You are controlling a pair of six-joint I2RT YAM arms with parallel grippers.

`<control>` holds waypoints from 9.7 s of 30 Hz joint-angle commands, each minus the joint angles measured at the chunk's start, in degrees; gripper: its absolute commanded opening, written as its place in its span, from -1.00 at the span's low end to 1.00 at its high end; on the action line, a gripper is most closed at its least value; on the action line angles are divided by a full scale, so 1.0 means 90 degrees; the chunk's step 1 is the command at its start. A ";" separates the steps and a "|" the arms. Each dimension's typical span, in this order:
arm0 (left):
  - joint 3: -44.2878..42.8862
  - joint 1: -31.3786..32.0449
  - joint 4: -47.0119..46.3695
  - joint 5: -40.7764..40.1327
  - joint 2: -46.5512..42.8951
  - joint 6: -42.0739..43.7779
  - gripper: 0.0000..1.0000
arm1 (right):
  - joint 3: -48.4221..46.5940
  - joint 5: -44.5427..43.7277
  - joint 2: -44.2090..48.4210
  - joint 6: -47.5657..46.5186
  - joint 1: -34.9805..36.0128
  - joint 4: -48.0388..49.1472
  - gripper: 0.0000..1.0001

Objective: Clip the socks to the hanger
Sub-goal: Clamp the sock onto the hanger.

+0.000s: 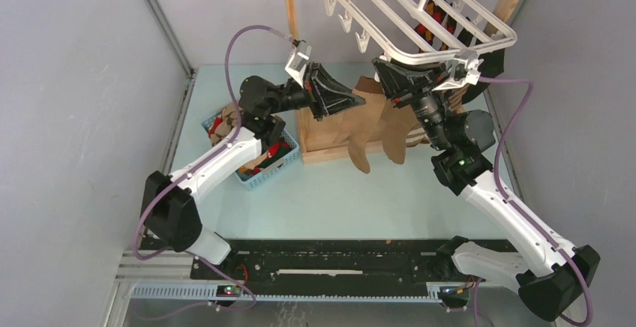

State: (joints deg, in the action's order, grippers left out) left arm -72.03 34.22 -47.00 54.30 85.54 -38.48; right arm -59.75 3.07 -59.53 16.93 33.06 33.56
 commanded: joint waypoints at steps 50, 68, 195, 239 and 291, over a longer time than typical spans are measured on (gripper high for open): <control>-0.2078 -0.0039 -0.3622 0.1691 0.1890 -0.4481 -1.00 | -0.0371 0.1004 0.0110 0.0949 -0.0353 0.0165 -0.79; -0.2563 0.0005 -0.3631 0.1778 0.2211 -0.4678 -1.00 | -0.0369 0.1221 0.0115 0.1195 -0.0353 0.0168 -0.79; -0.2456 -0.0117 -0.3696 0.1395 0.1873 -0.2118 -1.00 | -0.0725 0.2207 0.0406 0.1201 -0.0372 -0.0397 -0.74; -0.0787 -0.0342 -0.3151 0.0566 0.0946 -0.1478 -0.32 | -0.0779 0.4112 0.2136 -0.0897 -0.1634 -0.4590 0.90; 0.2073 -0.0500 0.1973 -0.1459 -0.2111 0.3838 0.86 | 0.0438 0.1345 0.1363 -0.2106 0.0189 -0.2440 0.35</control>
State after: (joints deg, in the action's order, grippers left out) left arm -54.52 30.35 -26.92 41.15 67.42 -6.90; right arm -55.44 25.65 -46.35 -5.32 32.64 5.74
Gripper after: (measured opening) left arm 0.929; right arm 0.673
